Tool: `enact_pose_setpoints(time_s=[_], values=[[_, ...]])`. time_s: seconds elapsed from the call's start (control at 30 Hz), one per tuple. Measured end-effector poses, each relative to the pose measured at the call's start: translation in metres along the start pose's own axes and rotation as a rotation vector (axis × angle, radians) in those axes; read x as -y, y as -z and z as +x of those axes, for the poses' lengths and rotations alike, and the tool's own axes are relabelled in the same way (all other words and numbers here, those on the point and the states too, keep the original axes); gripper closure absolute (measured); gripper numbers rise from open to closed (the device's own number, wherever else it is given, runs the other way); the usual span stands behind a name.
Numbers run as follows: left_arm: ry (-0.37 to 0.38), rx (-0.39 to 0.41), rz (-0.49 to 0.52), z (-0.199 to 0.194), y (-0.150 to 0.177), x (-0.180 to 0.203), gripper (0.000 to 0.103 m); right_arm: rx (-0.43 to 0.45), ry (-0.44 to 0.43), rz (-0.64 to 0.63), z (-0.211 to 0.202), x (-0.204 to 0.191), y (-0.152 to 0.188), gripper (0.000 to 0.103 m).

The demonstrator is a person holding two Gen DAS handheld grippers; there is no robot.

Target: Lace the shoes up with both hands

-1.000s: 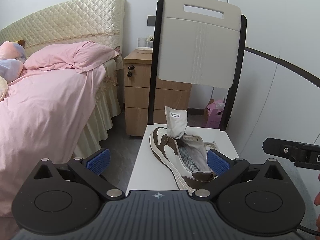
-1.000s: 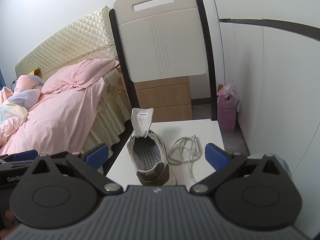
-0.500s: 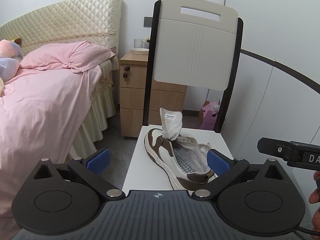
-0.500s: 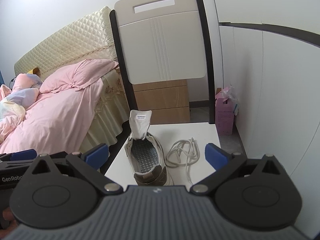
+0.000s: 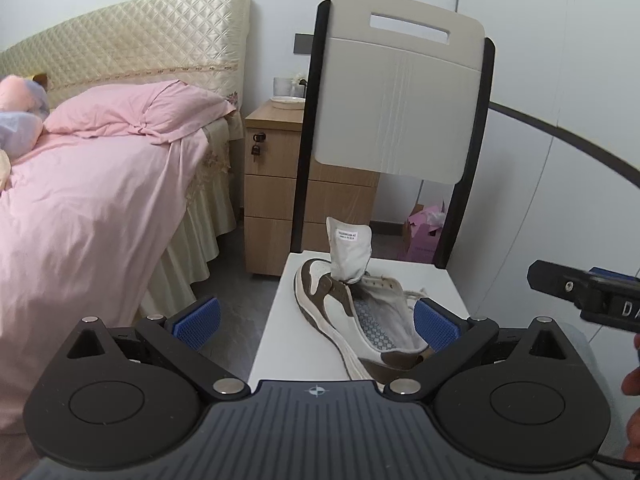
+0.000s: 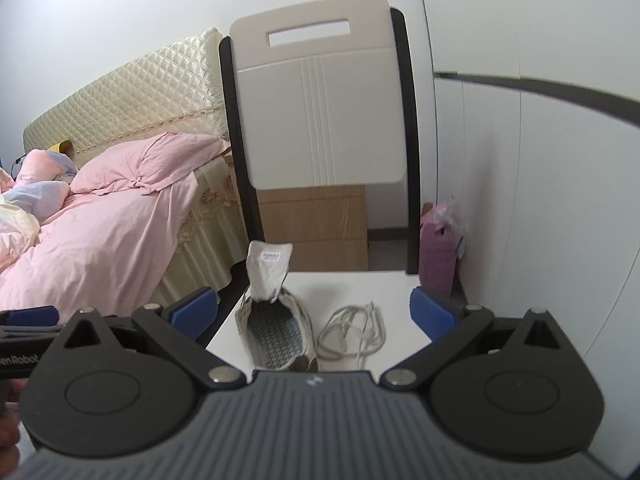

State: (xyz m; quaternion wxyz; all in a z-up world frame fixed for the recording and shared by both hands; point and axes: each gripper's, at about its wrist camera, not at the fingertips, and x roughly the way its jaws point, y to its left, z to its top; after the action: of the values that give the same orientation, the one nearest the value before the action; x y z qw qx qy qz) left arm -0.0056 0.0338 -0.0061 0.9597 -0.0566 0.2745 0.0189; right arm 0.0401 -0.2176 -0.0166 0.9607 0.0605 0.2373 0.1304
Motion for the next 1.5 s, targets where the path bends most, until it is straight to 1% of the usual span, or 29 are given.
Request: enact_pose_setpoints(time_s=[0.07,0.17,0.37,0.5,0.6,0.7,0.73,0.77,0.8,0.83,0.87,0.9,0.97,1.0,1.03,1.1,1.13,1.17,1.2,1.23,1.27,1.3,1.37,1.5], values=[[0.002,0.003,-0.005,0.004,-0.001,-0.002,0.000,0.011,-0.003,-0.013,0.003,-0.001,0.000,0.000],[0.030,-0.010,-0.019,0.015,-0.003,-0.005,0.000,0.021,-0.017,0.000,0.009,0.004,-0.001,0.000],[0.022,-0.045,-0.009,0.055,-0.010,-0.005,0.000,0.009,-0.062,0.028,0.032,0.021,-0.010,0.000],[0.018,-0.069,-0.003,0.081,-0.015,-0.005,0.001,-0.046,-0.087,0.086,0.061,0.035,-0.012,0.000],[0.019,-0.088,0.002,0.101,-0.018,-0.005,0.002,-0.100,-0.111,0.121,0.093,0.043,-0.009,0.000],[0.063,-0.119,0.004,0.121,-0.010,-0.009,0.006,-0.157,-0.142,0.152,0.126,0.049,-0.005,0.000],[0.075,-0.128,0.007,0.129,-0.008,-0.008,0.009,-0.176,-0.152,0.162,0.137,0.051,-0.003,0.000],[0.085,-0.141,0.013,0.138,-0.006,-0.007,0.014,-0.195,-0.162,0.172,0.148,0.054,-0.002,0.000],[0.091,-0.157,0.020,0.147,-0.003,-0.006,0.016,-0.214,-0.173,0.179,0.159,0.055,0.000,0.000],[0.099,-0.173,0.025,0.156,0.000,-0.005,0.023,-0.231,-0.182,0.171,0.168,0.052,0.004,0.001],[0.109,-0.189,0.029,0.165,0.003,-0.003,0.026,-0.248,-0.191,0.164,0.177,0.049,0.007,0.001],[0.117,-0.201,0.032,0.170,0.005,-0.002,0.033,-0.265,-0.200,0.158,0.186,0.046,0.011,0.003],[0.131,-0.214,0.036,0.177,0.009,-0.002,0.043,-0.297,-0.213,0.162,0.197,0.044,0.017,0.012],[0.137,-0.221,0.038,0.181,0.010,-0.001,0.046,-0.313,-0.219,0.163,0.202,0.043,0.021,0.016],[0.144,-0.228,0.041,0.184,0.012,-0.001,0.052,-0.329,-0.226,0.165,0.208,0.043,0.024,0.023],[0.157,-0.242,0.045,0.191,0.016,0.000,0.055,-0.361,-0.239,0.169,0.219,0.041,0.031,0.032],[0.164,-0.249,0.048,0.194,0.018,0.000,0.057,-0.375,-0.244,0.170,0.223,0.040,0.034,0.041],[0.171,-0.256,0.050,0.197,0.019,0.001,0.059,-0.383,-0.246,0.170,0.225,0.040,0.036,0.047],[0.177,-0.263,0.052,0.201,0.021,0.001,0.060,-0.392,-0.246,0.172,0.225,0.042,0.038,0.051],[0.179,-0.266,0.055,0.202,0.022,0.001,0.062,-0.403,-0.251,0.178,0.225,0.042,0.040,0.059],[0.176,-0.266,0.060,0.202,0.021,0.000,0.062,-0.414,-0.262,0.188,0.226,0.041,0.042,0.062],[0.173,-0.266,0.064,0.202,0.021,-0.001,0.062,-0.425,-0.273,0.198,0.227,0.040,0.044,0.063],[0.167,-0.265,0.073,0.202,0.020,-0.002,0.067,-0.444,-0.288,0.210,0.227,0.038,0.046,0.070],[0.160,-0.267,0.087,0.203,0.017,-0.008,0.074,-0.473,-0.306,0.206,0.223,0.030,0.047,0.075]])
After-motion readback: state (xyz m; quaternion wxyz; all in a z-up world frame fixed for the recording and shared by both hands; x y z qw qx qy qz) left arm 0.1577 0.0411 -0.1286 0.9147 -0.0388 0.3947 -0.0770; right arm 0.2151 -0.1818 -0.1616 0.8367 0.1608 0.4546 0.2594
